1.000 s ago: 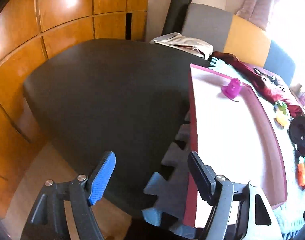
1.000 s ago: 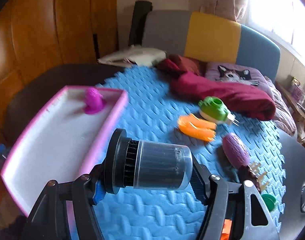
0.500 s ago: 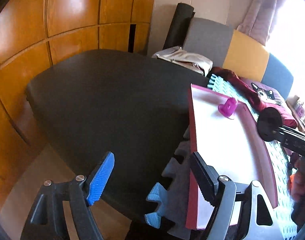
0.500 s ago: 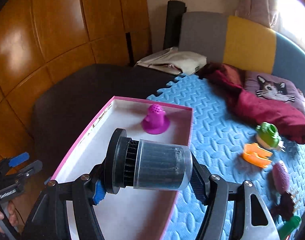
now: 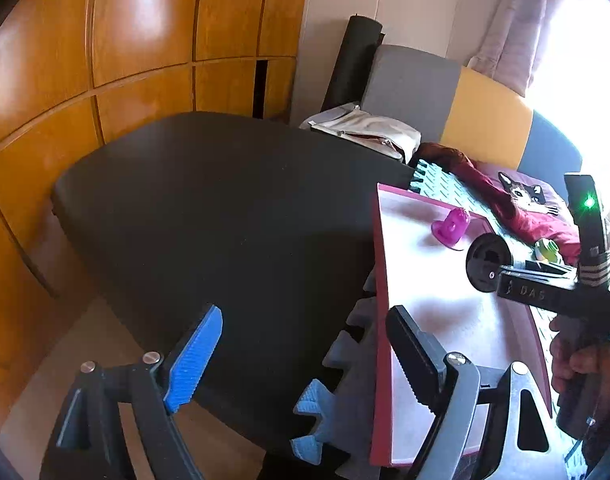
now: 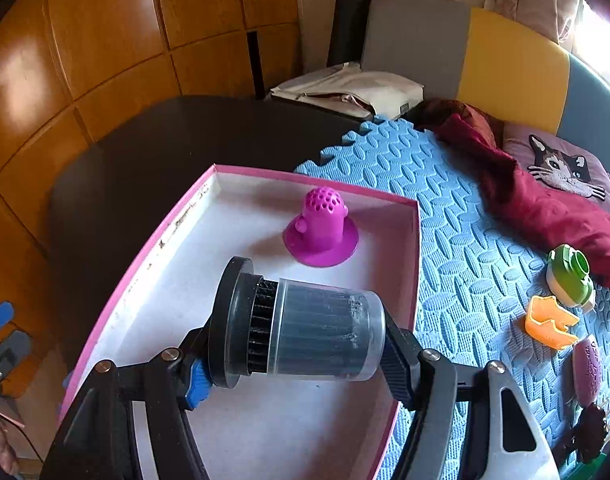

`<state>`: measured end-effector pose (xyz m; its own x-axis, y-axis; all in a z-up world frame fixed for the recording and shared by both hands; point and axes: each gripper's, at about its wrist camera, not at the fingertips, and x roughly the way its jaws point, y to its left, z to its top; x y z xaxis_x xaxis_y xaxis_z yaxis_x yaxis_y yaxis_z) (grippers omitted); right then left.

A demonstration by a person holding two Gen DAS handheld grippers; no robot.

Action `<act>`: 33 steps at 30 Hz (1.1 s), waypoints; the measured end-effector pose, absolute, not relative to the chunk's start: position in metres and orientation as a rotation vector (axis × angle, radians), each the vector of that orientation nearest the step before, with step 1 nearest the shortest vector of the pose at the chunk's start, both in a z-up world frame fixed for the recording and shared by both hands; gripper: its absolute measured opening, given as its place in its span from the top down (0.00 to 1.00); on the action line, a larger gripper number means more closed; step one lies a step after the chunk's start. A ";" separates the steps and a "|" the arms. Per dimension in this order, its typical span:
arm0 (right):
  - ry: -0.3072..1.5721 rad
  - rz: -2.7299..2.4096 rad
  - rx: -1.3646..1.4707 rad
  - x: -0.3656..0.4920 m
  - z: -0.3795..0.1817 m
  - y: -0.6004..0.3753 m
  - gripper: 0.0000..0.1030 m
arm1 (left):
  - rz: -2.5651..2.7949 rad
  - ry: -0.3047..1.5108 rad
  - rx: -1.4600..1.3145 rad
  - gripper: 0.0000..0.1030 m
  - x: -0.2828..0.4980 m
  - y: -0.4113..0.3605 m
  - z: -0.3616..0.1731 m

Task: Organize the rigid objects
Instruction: 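Carry the black cylinder cup into the tray and open the right gripper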

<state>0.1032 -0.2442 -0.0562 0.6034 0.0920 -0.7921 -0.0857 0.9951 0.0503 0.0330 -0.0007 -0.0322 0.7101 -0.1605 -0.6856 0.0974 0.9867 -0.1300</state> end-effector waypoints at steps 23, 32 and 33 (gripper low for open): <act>0.929 0.077 0.062 0.107 -0.061 -0.253 0.36 | -0.143 0.733 -0.001 0.11 0.022 -0.018 -0.022; 0.850 0.078 0.091 0.083 -0.036 -0.259 0.34 | -0.159 0.723 0.009 0.10 0.016 -0.025 -0.019; 0.845 0.079 0.093 0.081 -0.033 -0.260 0.33 | -0.160 0.722 0.012 0.10 0.016 -0.025 -0.018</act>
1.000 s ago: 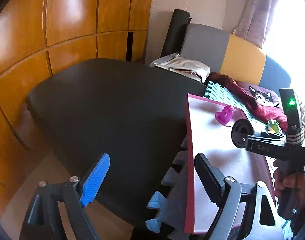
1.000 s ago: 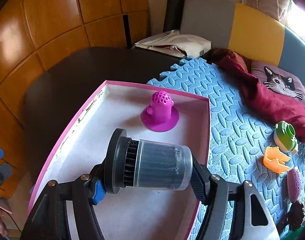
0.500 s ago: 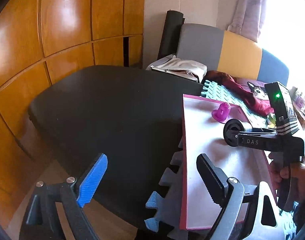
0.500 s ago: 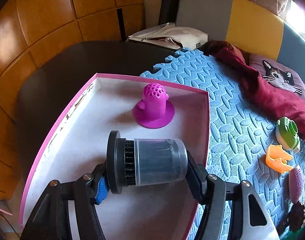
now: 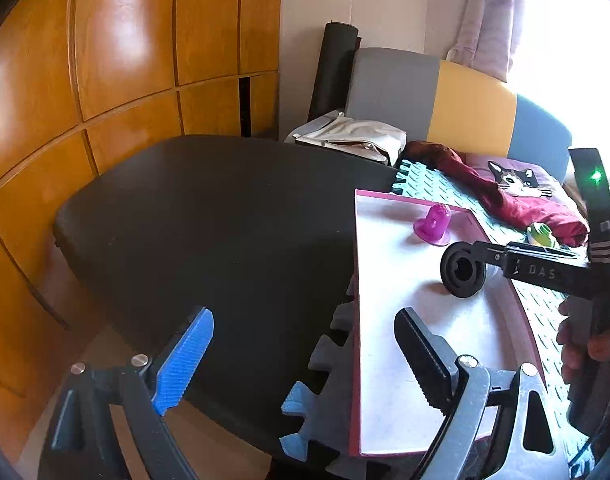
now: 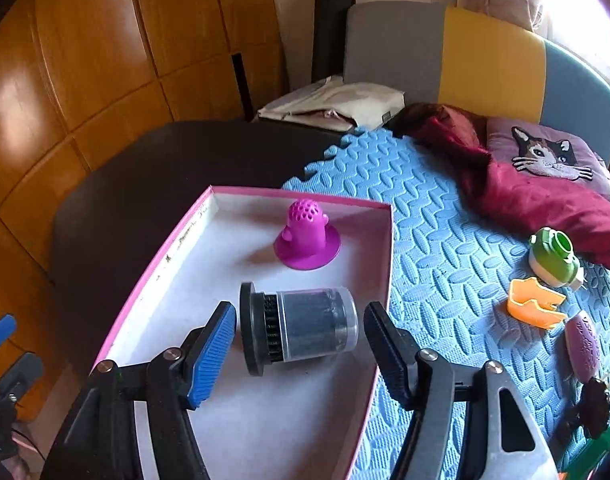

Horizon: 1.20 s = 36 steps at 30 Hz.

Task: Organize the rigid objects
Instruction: 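Carry the black cylinder cup into the tray and open the right gripper, then move both tools back over the toys on the mat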

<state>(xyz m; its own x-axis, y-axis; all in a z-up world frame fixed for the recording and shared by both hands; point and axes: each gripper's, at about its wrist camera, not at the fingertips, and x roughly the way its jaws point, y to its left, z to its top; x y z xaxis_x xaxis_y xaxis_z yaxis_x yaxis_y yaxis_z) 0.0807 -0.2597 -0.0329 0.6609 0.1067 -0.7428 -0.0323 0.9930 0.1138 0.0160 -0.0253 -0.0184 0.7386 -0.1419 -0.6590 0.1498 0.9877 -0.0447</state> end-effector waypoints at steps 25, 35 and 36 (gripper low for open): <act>0.736 -0.170 -0.178 -0.032 0.000 -0.280 0.33 | -0.301 0.689 0.071 0.09 0.013 -0.083 -0.004; 0.713 -0.216 -0.174 -0.059 0.006 -0.294 0.33 | -0.377 0.664 0.139 0.09 0.005 -0.127 0.003; 0.711 -0.223 -0.172 -0.061 0.006 -0.297 0.33 | -0.381 0.664 0.143 0.09 0.004 -0.129 0.003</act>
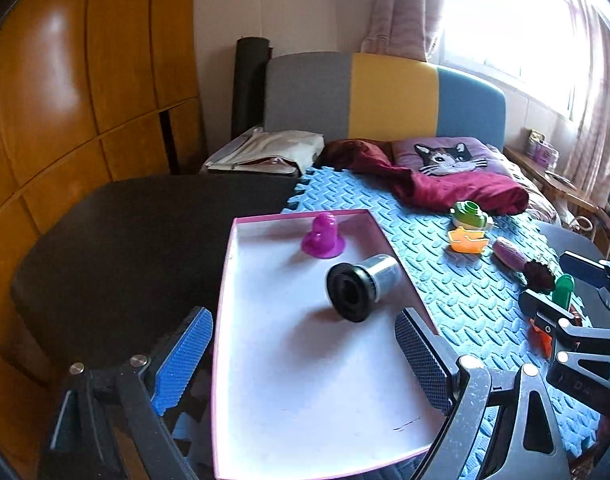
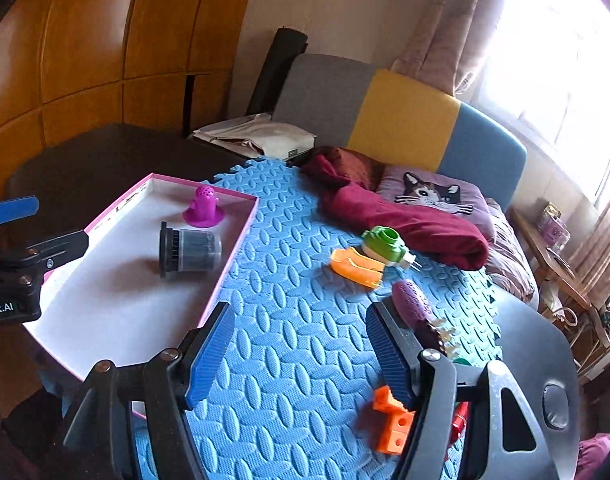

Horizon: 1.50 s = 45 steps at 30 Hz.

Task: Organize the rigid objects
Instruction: 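Move both tools back over the toys on the mat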

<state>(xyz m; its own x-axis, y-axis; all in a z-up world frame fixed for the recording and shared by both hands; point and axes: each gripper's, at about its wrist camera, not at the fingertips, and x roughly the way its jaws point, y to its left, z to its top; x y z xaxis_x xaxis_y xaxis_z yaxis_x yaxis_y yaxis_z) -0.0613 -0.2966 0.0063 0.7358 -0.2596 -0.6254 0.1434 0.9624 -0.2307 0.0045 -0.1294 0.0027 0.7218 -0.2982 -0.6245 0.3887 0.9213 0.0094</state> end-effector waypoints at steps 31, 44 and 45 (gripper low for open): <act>0.728 -0.358 -0.129 -0.089 0.000 -0.360 0.33 | -0.532 0.651 0.245 0.09 -0.014 -0.210 0.002; 0.680 -0.559 0.071 -0.116 0.006 -0.460 0.33 | -0.711 0.709 0.300 0.09 -0.029 -0.263 -0.016; 0.670 -0.588 0.117 -0.121 0.004 -0.473 0.33 | -0.724 0.714 0.307 0.09 -0.031 -0.268 -0.018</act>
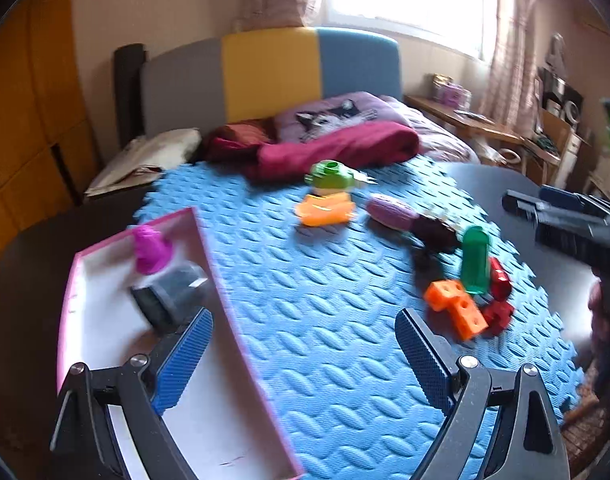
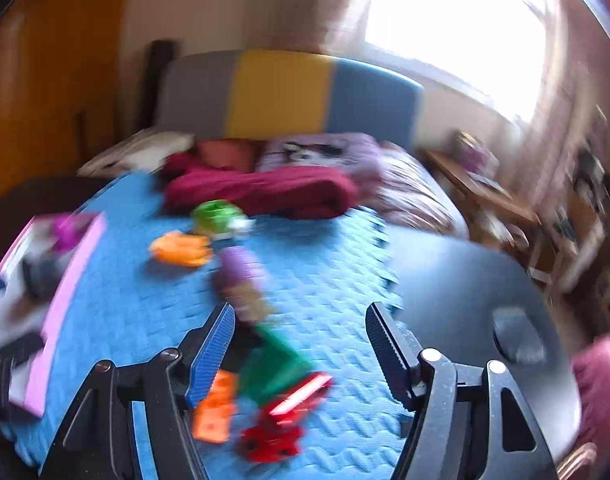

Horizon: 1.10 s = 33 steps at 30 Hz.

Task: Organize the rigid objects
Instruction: 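Move both tools back over the toys on the mat, then grasp the orange cube blocks with the left gripper while the right gripper grasps the red cylinder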

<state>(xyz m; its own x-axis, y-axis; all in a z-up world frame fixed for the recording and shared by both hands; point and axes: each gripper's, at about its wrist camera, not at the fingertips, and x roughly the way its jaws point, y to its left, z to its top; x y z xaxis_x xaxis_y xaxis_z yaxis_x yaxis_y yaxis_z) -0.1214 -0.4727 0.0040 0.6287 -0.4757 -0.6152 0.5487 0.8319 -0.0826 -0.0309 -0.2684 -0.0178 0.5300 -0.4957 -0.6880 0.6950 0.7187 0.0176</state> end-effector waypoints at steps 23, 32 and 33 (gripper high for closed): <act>0.671 -0.578 0.498 -0.139 -0.015 -0.531 0.33 | -0.895 0.881 0.341 0.13 -0.040 -0.392 -0.077; 0.700 -0.532 0.591 -0.138 -0.026 -0.540 0.33 | -0.999 0.884 0.309 0.47 -0.047 -0.385 -0.081; 0.705 -0.529 0.601 -0.138 -0.027 -0.540 0.33 | -1.003 0.884 0.304 0.47 -0.047 -0.382 -0.081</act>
